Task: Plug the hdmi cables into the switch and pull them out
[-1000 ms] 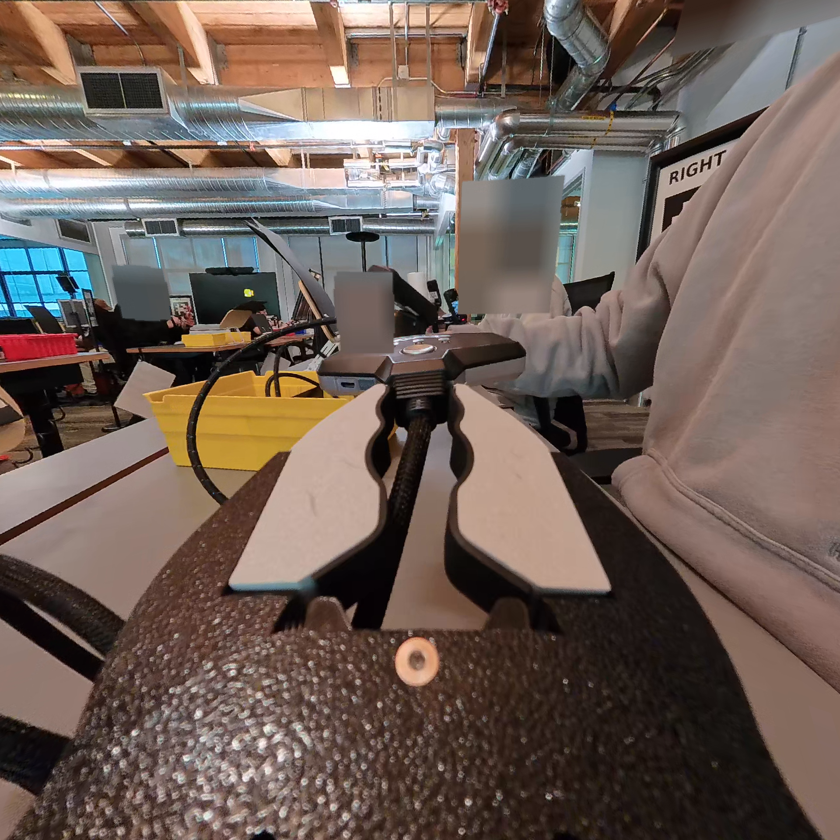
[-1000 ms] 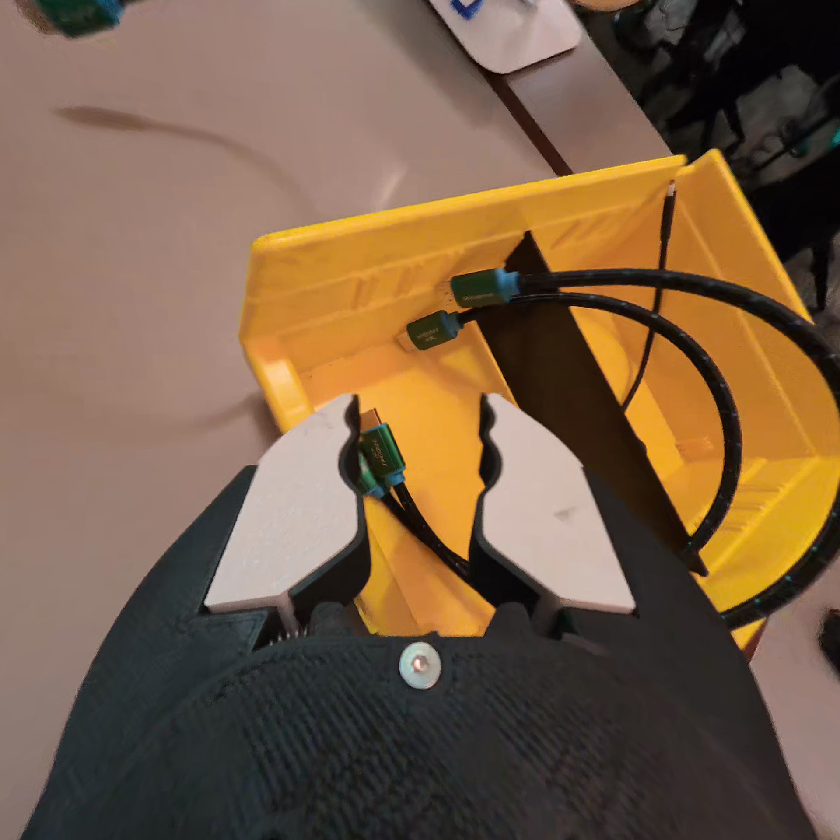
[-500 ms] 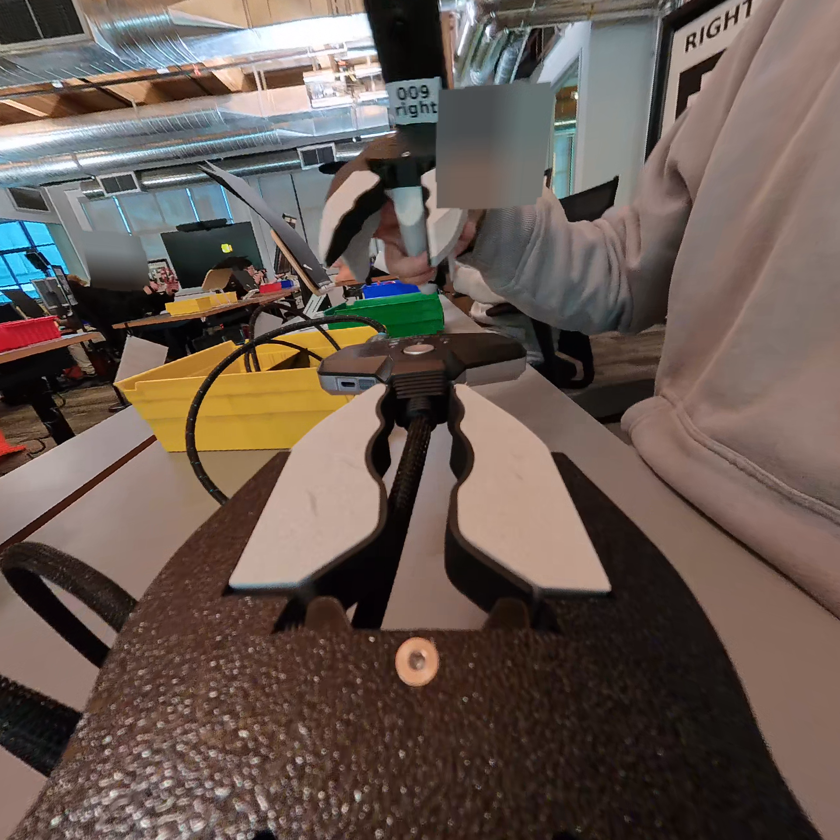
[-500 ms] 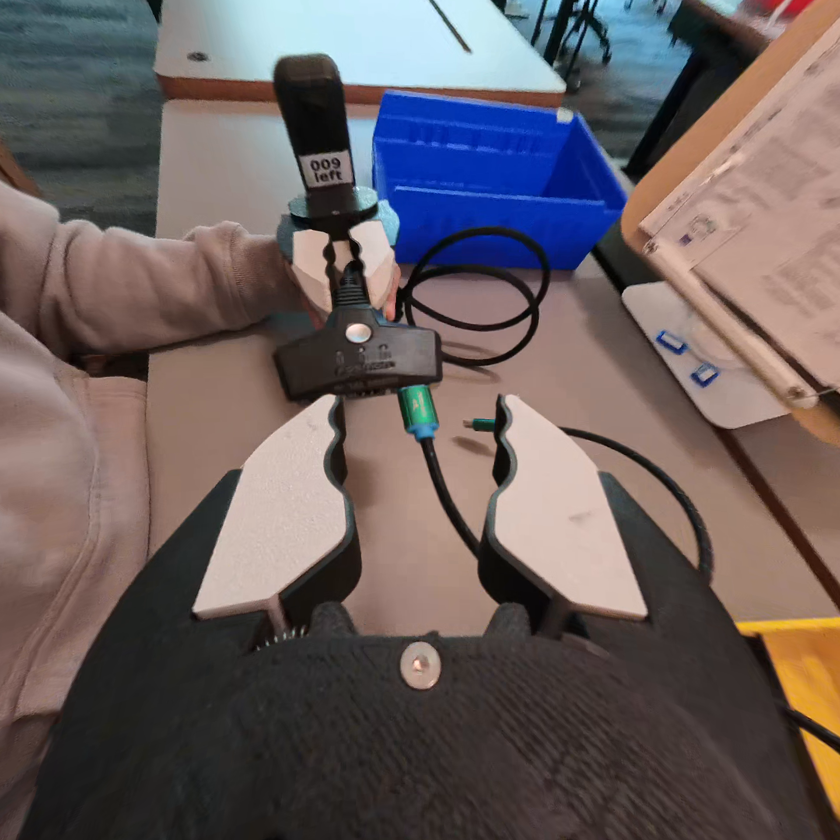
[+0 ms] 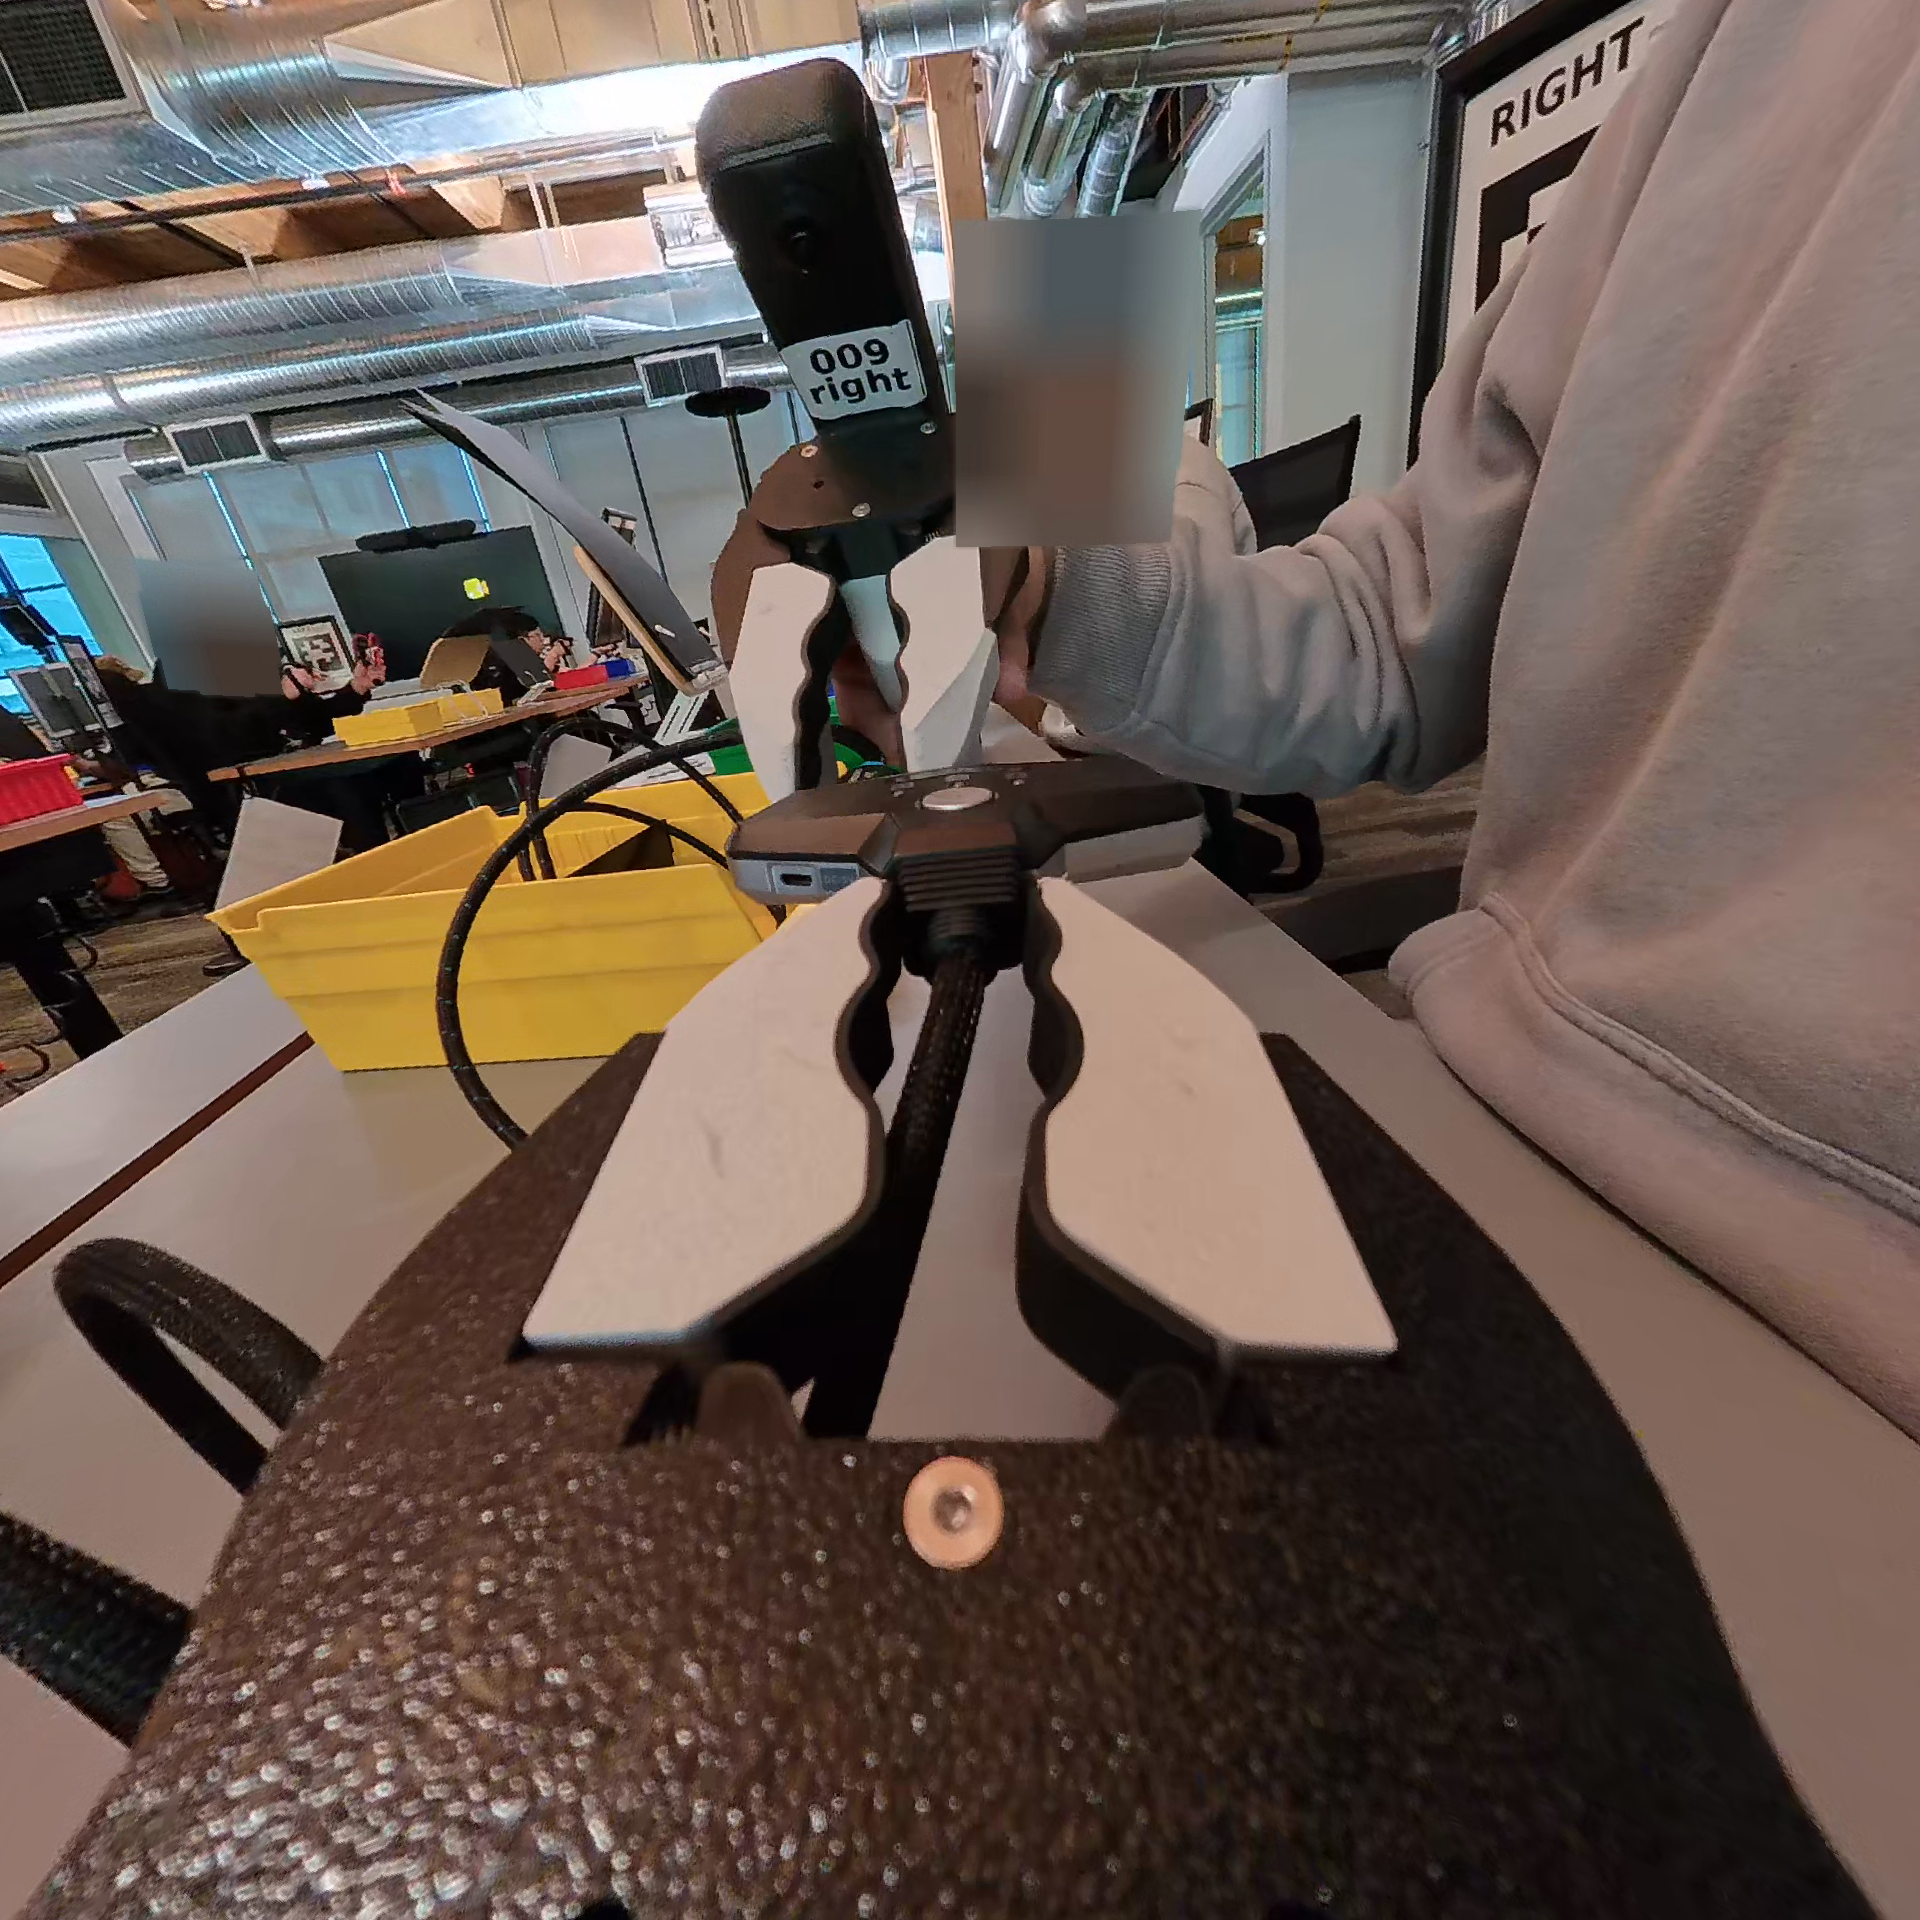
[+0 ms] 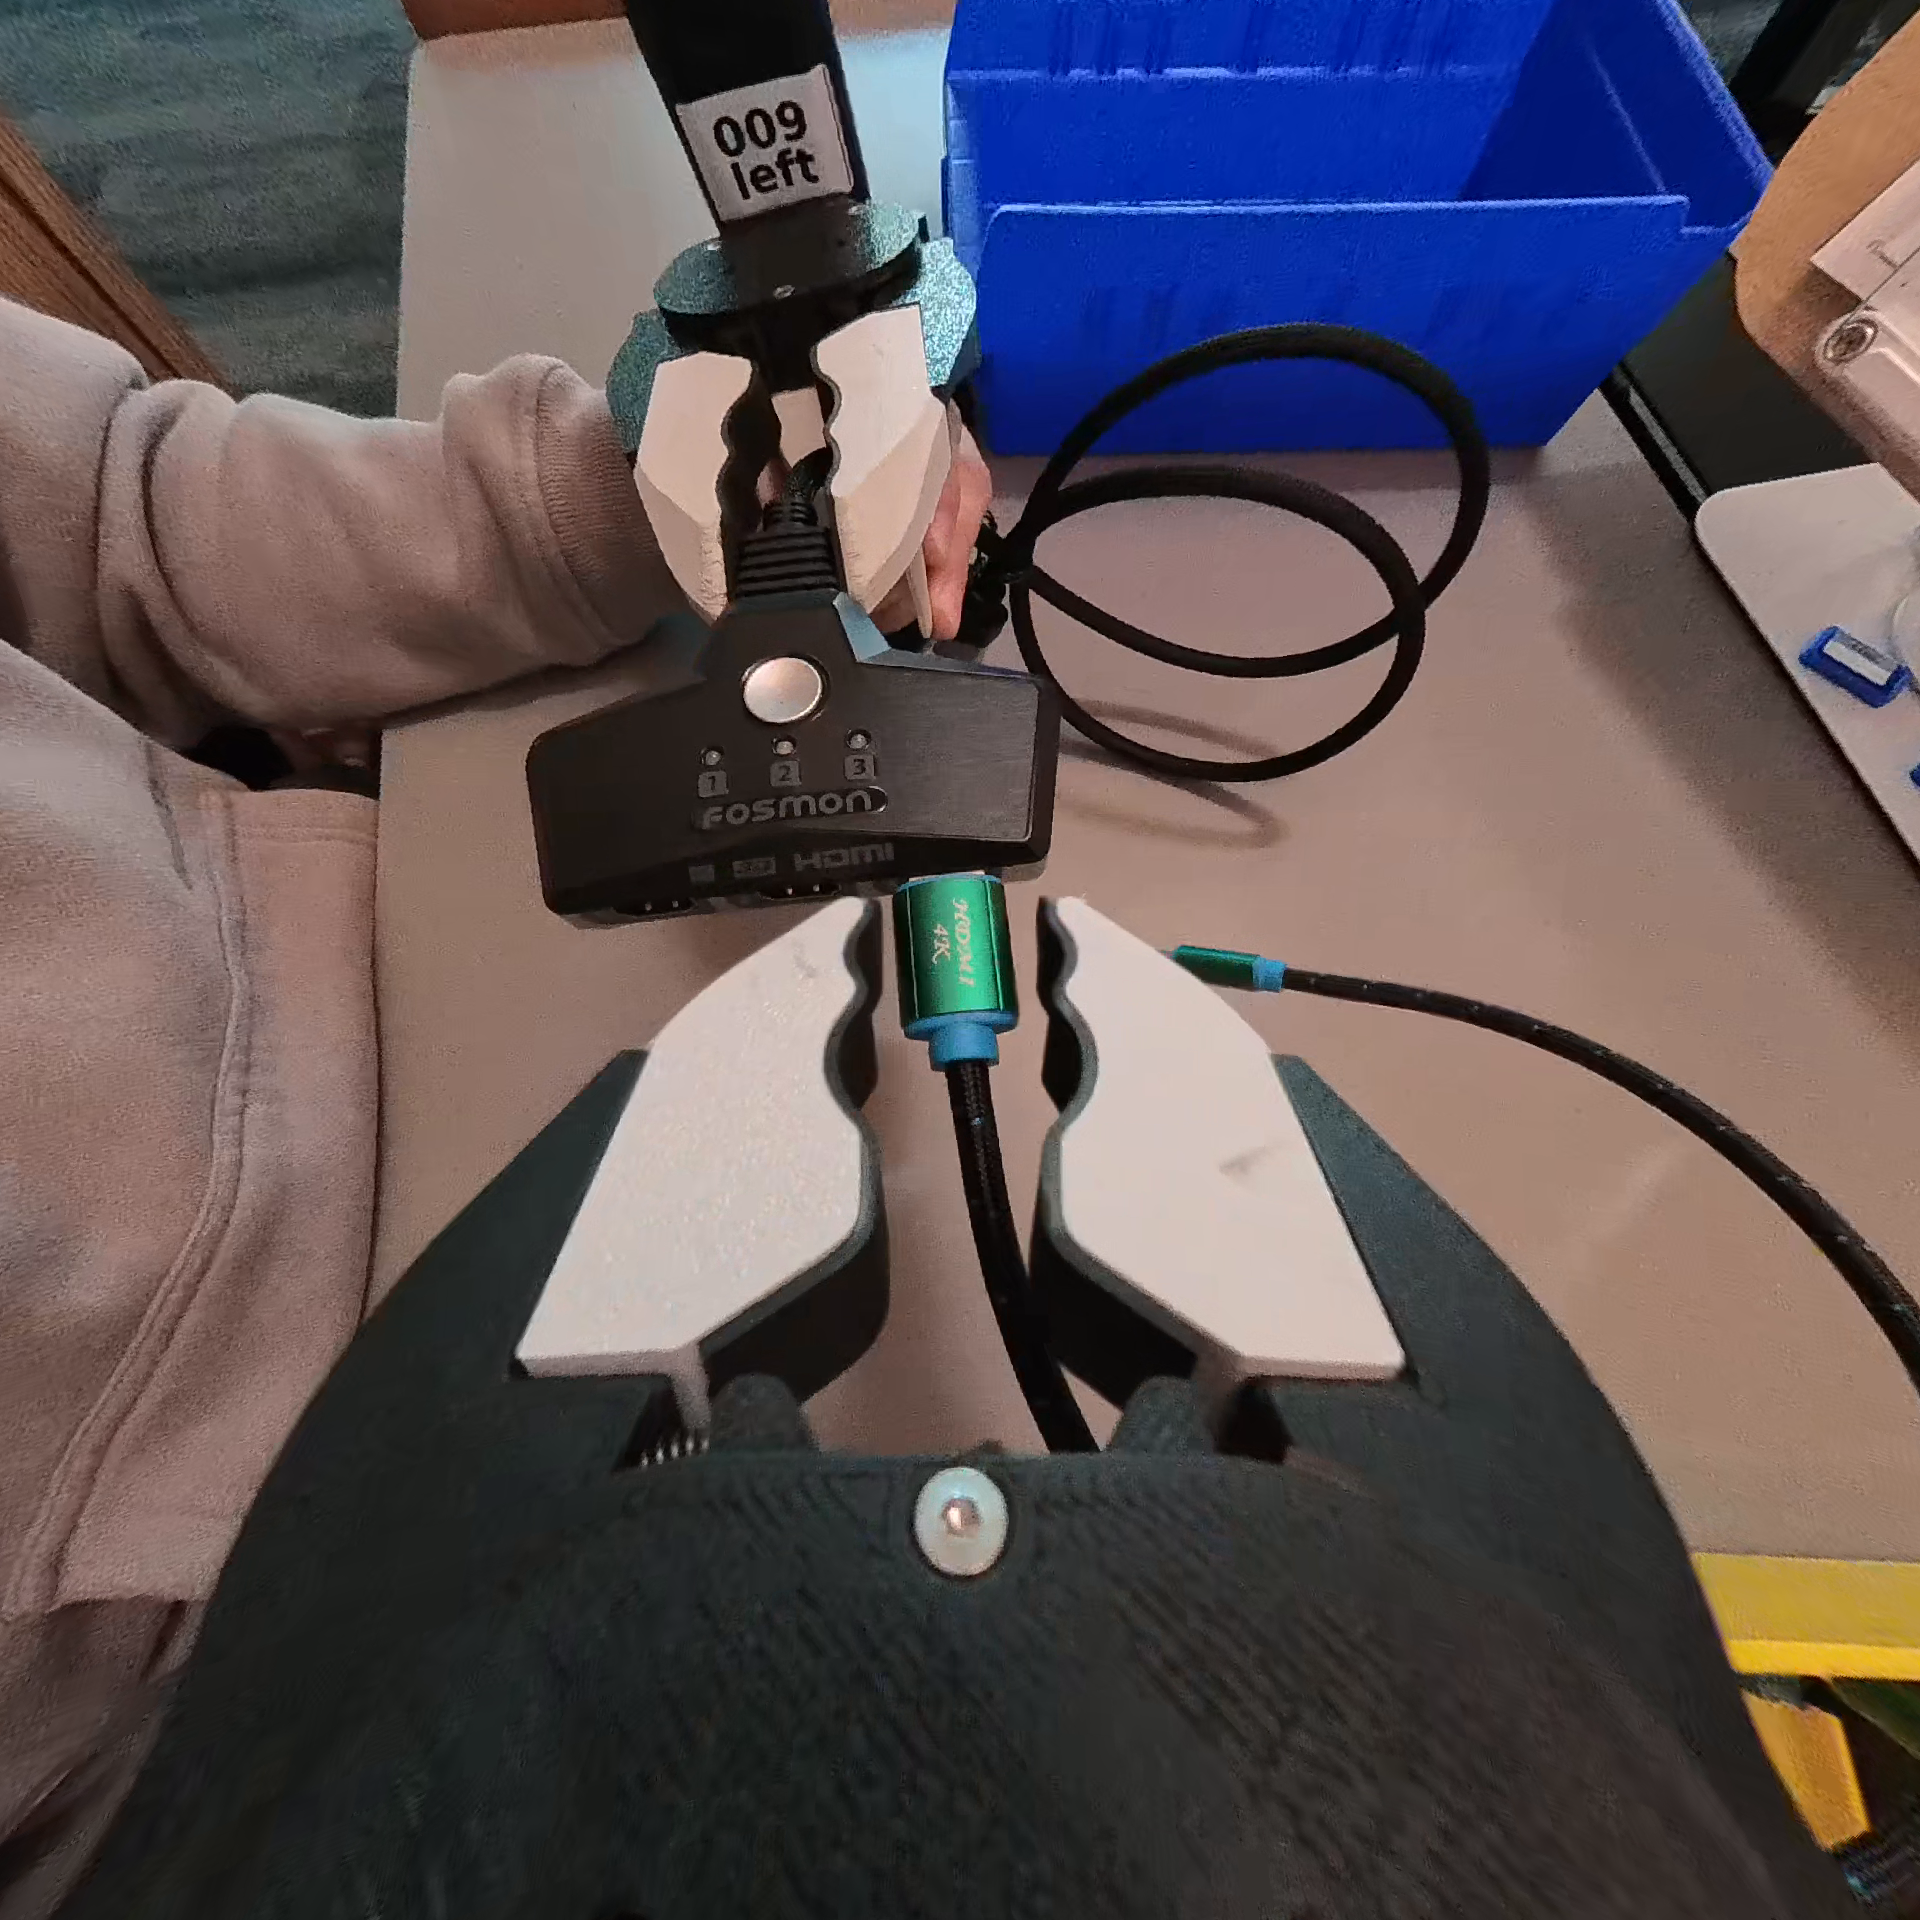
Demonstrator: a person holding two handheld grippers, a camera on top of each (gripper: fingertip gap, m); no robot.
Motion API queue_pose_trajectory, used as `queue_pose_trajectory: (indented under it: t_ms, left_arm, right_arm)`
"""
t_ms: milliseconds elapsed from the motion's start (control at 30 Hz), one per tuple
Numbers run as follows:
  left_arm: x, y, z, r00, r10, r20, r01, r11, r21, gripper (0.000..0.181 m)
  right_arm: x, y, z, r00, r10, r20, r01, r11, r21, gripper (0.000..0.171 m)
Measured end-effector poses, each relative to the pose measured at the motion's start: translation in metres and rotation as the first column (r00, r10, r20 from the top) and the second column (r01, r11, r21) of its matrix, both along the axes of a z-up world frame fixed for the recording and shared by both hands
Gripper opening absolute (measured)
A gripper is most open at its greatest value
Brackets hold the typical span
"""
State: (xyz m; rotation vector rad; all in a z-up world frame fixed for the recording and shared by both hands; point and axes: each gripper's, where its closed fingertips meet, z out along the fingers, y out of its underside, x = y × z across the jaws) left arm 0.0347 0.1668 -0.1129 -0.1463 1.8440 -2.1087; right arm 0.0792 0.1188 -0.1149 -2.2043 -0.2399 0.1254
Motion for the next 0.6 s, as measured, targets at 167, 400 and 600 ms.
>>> queue_pose_trajectory:
  t_ms: [167, 400, 600]
  left_arm:
    - [0.0, -0.001, 0.0, 1.0, -0.002, 0.002, 0.002, 1.0, 0.001, 0.022]
    - [-0.001, -0.001, -0.001, 1.0, -0.006, 0.003, 0.006, 1.0, 0.003, 0.022]
    - [-0.002, -0.007, 0.002, 1.0, 0.007, 0.013, -0.008, 0.998, 0.063, 0.022]
  right_arm:
    - [-0.002, -0.001, -0.001, 1.0, 0.011, 0.002, -0.011, 1.0, -0.003, 0.021]
    - [-0.003, -0.001, -0.003, 0.999, 0.019, -0.026, -0.02, 1.0, -0.02, 0.021]
    - [-0.004, -0.01, 0.0, 0.998, 0.037, 0.055, -0.032, 0.995, -0.096, 0.021]
